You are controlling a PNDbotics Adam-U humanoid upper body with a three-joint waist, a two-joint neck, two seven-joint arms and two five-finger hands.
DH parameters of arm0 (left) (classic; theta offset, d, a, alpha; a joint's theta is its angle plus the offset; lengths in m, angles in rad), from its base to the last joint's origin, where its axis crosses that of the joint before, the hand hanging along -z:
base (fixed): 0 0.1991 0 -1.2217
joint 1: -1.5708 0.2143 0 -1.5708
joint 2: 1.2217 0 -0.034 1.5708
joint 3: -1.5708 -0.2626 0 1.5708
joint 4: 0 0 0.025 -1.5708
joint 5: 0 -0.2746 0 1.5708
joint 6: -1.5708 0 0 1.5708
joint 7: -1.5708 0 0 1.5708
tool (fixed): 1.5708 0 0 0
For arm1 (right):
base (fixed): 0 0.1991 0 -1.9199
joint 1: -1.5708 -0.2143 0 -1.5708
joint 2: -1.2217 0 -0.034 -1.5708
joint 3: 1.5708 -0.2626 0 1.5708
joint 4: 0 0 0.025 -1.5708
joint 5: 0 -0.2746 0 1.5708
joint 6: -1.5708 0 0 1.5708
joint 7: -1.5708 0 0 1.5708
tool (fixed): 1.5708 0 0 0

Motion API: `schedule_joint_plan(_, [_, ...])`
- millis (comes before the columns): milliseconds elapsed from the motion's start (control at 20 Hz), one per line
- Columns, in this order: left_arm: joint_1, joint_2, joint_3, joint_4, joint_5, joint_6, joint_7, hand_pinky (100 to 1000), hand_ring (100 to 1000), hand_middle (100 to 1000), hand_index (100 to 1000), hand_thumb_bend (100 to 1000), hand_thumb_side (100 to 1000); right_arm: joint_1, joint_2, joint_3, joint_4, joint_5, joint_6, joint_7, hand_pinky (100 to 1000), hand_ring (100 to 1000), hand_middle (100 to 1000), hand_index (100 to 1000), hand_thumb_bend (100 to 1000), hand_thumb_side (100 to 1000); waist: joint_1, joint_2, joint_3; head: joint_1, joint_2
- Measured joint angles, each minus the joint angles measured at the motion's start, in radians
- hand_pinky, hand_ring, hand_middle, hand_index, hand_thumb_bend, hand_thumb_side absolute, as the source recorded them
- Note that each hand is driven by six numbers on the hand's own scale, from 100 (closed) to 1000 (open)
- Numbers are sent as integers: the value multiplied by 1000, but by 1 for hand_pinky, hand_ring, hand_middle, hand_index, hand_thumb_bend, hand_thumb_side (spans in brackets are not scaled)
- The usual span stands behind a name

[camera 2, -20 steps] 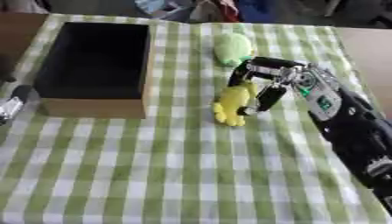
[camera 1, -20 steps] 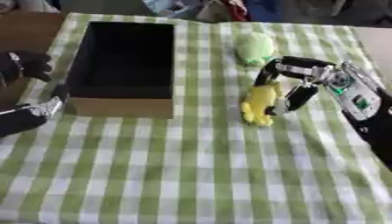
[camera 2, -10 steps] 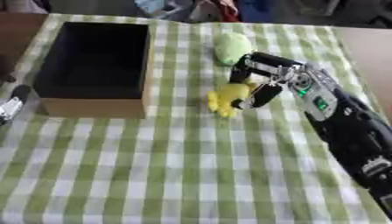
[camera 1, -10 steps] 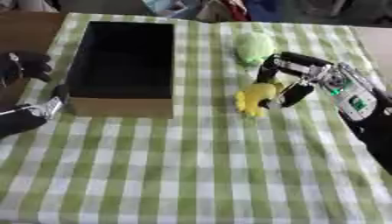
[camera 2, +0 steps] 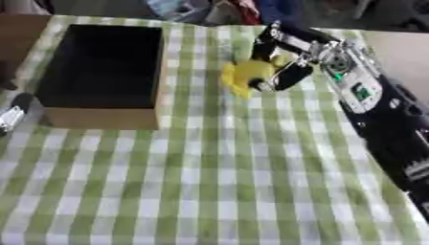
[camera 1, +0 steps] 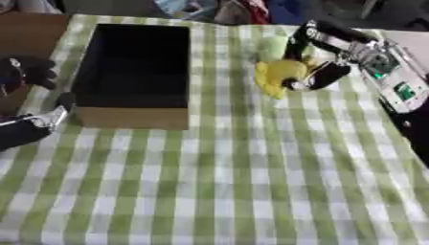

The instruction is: Pick up objects on the table and place them in the box.

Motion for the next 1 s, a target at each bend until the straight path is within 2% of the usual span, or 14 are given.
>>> schedule_joint_plan(250, [-27,0,-20,-1,13,-5,-18,701,575,573,737,334,100,-81,64,-30,34,62,7,-32,648,596,228,372,354,100,-5,-3,33,-18,-3])
schedule_joint_plan(450, [-59,-1,-27,-13,28,-5,-24,699,573,572,736,330,100,-131,141,-46,88,129,8,-55,648,596,227,372,359,100,-12,-2,80,-43,-15])
schedule_joint_plan(800, [-113,-19,-38,-42,66,-5,-29,699,573,573,736,328,100,-171,279,-91,201,287,10,-100,648,597,229,374,364,100,-22,10,161,-99,-46])
schedule_joint_plan(1000, [-122,-23,-42,-44,76,-3,-35,699,573,573,736,329,100,-179,327,-113,254,353,11,-126,655,602,244,388,374,100,-29,12,184,-127,-55])
